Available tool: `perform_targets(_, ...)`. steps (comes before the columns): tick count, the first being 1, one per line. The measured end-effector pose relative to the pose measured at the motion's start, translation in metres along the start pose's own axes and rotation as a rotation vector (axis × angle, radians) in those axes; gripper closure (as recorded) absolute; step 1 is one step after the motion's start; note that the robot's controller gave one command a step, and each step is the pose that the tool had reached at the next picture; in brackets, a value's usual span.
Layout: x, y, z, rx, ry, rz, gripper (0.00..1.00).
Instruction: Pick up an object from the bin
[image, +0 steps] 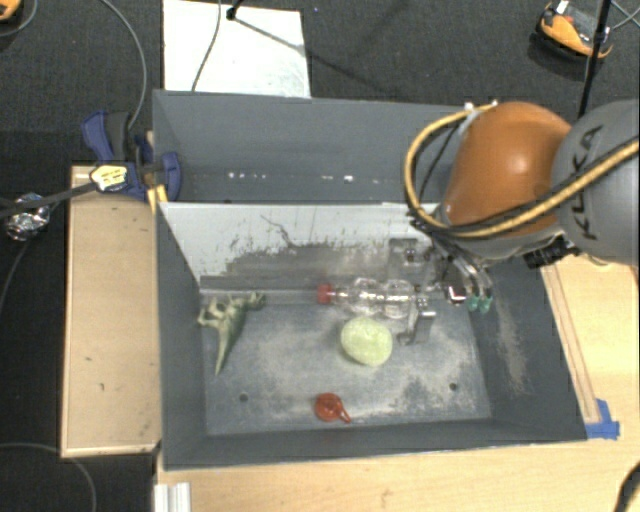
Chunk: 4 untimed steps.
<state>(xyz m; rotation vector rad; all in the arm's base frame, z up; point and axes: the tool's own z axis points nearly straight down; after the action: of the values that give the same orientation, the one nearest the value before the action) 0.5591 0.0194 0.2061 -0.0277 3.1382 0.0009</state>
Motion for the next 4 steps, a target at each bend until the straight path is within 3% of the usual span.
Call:
perform_targets(1,0.000,-0.001,0.042,0.000,-0.005,0.070,0.00)
perform_targets(2,0.009,0.001,0.095,-0.001,-0.003,0.212,0.00)
perform_targets(3,0.007,0.006,0.120,0.002,0.003,0.203,0.00)
perform_targets(4,0.005,0.006,0.122,0.003,0.000,0.201,0.00)
